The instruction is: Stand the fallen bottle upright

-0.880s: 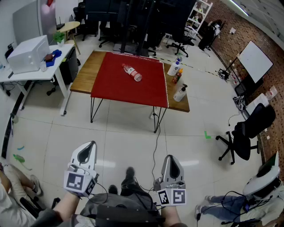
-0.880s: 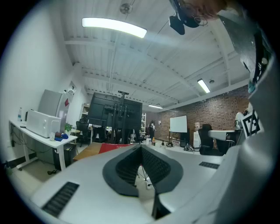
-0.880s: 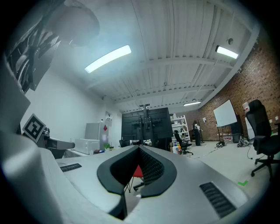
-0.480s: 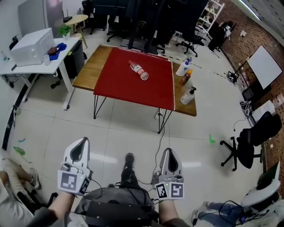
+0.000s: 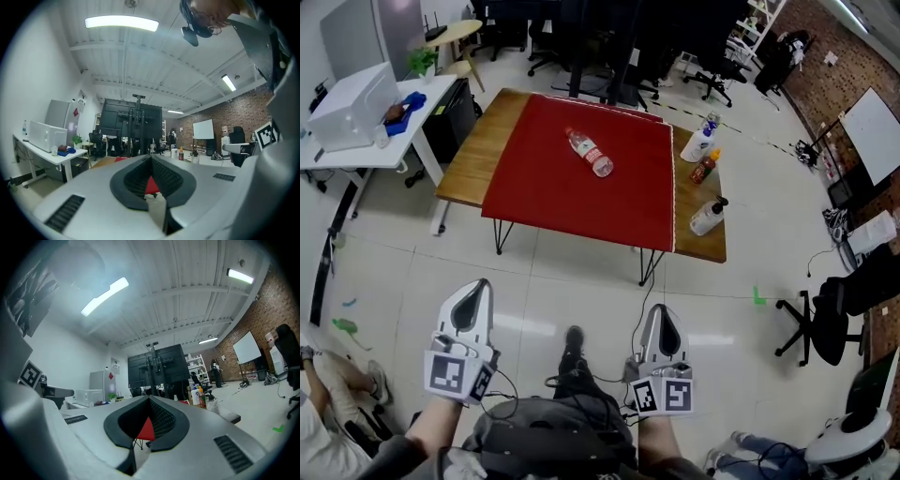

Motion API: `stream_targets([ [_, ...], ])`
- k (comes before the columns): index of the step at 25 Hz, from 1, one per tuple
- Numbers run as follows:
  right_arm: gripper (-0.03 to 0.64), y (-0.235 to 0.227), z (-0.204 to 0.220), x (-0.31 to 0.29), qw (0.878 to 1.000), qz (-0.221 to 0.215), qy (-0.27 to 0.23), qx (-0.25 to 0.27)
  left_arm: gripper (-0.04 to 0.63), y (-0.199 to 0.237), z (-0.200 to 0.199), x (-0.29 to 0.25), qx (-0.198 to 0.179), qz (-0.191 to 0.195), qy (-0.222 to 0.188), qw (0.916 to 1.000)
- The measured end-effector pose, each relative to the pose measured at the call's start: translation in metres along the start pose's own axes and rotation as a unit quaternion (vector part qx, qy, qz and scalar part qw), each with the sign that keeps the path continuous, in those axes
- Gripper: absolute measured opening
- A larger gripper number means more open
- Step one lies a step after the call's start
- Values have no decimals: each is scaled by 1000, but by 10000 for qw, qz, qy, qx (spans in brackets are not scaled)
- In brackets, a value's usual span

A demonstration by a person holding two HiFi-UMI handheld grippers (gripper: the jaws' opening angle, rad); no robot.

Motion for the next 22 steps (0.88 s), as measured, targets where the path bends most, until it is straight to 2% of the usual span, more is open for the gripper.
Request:
stream_targets([
  [6, 2, -41, 16, -68, 9998, 63, 103, -137, 40, 4, 5, -84, -59, 35, 71, 10000],
  [16, 2, -89, 52, -190, 9986, -373, 274, -254, 38, 17, 37, -202, -59, -248, 361, 9990],
  [22, 2, -128, 67, -256, 9976, -541, 346, -248, 40, 21, 53, -282, 114, -414, 525, 9977],
])
Point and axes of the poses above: the fingertips, and each gripper's own axes: x backward along the fingers, y to its left, z out of its underside, the point moved 8 cm from there along x, backward along the fingers, and after that the axes turned 12 degrees about -y, right-handed, at the moved point
